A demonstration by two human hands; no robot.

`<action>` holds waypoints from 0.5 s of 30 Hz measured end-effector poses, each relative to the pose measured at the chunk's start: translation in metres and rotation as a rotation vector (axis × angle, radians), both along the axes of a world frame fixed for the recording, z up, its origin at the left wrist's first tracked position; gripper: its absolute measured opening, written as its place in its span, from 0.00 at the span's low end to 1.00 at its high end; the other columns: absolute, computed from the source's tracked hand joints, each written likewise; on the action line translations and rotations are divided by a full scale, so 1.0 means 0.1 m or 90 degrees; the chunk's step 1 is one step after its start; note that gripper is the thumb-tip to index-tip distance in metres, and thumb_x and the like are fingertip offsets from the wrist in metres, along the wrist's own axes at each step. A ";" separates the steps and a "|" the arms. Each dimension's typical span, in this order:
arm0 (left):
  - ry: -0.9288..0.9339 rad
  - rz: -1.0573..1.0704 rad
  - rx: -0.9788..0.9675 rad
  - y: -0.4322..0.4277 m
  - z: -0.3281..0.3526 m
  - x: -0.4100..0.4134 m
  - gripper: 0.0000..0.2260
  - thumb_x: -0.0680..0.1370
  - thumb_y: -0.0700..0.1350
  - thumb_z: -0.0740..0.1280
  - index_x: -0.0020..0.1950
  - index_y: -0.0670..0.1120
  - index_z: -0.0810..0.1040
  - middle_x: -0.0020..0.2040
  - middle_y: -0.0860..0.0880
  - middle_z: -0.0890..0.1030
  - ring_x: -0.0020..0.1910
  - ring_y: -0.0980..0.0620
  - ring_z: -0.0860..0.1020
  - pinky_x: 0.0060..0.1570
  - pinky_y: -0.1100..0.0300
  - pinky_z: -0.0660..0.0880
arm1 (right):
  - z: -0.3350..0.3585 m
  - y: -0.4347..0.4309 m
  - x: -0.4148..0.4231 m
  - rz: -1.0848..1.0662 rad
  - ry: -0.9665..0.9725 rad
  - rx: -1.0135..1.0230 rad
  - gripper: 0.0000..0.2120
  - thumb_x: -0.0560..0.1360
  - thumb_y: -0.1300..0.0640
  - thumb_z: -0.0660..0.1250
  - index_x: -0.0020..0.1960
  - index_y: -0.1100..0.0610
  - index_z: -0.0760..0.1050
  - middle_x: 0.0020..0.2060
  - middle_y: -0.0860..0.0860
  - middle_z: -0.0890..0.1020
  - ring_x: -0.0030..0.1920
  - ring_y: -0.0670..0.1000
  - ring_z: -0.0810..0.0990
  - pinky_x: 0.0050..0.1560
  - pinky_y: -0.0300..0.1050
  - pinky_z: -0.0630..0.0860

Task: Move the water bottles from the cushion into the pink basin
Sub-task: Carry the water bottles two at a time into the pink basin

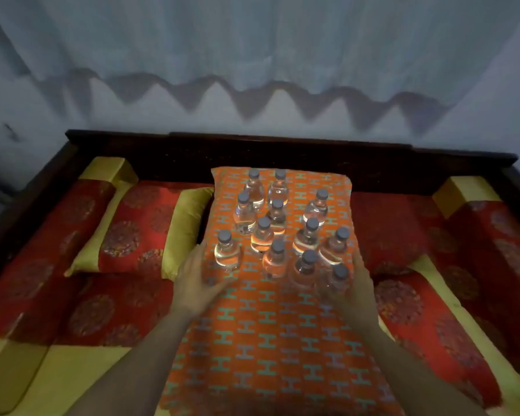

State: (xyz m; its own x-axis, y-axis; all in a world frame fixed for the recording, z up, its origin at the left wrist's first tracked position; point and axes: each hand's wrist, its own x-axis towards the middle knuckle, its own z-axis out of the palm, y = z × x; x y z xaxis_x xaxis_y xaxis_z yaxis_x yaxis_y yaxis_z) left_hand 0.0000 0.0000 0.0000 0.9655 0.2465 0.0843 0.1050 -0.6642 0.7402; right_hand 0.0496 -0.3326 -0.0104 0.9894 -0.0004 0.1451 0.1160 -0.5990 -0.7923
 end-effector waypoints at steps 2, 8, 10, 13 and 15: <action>0.039 0.013 -0.059 0.03 -0.17 0.15 0.53 0.60 0.70 0.72 0.77 0.47 0.58 0.74 0.47 0.66 0.72 0.48 0.65 0.70 0.51 0.66 | -0.18 0.04 0.06 -0.019 0.050 0.059 0.46 0.60 0.43 0.78 0.72 0.45 0.59 0.62 0.47 0.74 0.60 0.48 0.74 0.58 0.51 0.73; 0.092 0.001 -0.146 0.08 -0.62 0.55 0.46 0.61 0.51 0.81 0.74 0.50 0.63 0.70 0.50 0.71 0.65 0.59 0.70 0.58 0.69 0.69 | -0.71 -0.02 0.09 -0.025 0.198 0.074 0.28 0.65 0.44 0.73 0.63 0.46 0.70 0.56 0.49 0.79 0.56 0.52 0.79 0.54 0.56 0.78; 0.101 -0.004 -0.159 0.11 -0.76 0.70 0.43 0.61 0.50 0.82 0.72 0.49 0.65 0.67 0.50 0.74 0.66 0.54 0.72 0.63 0.58 0.72 | -0.81 -0.04 0.10 -0.042 0.193 0.071 0.29 0.67 0.47 0.76 0.65 0.44 0.69 0.56 0.47 0.80 0.54 0.49 0.81 0.51 0.53 0.80; 0.118 0.005 -0.158 0.15 -0.90 0.87 0.40 0.60 0.48 0.82 0.68 0.51 0.68 0.63 0.50 0.77 0.63 0.50 0.74 0.63 0.49 0.73 | -0.87 -0.03 0.06 -0.038 0.184 0.084 0.33 0.68 0.54 0.77 0.67 0.45 0.66 0.57 0.47 0.80 0.53 0.47 0.81 0.48 0.48 0.80; 0.128 0.017 -0.178 0.17 -0.94 0.91 0.37 0.61 0.48 0.82 0.66 0.53 0.69 0.59 0.52 0.79 0.59 0.53 0.77 0.57 0.55 0.75 | -0.90 -0.04 0.03 -0.050 0.190 0.105 0.35 0.67 0.56 0.78 0.68 0.45 0.65 0.56 0.44 0.80 0.52 0.44 0.82 0.47 0.46 0.80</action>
State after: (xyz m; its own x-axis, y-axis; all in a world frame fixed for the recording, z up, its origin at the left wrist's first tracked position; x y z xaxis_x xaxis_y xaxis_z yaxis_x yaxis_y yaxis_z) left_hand 0.0913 0.0169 -0.0940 0.9489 0.2582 -0.1813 0.2816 -0.4340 0.8558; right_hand 0.0529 -0.3364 -0.1001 0.9842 -0.0771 -0.1594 -0.1770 -0.4573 -0.8715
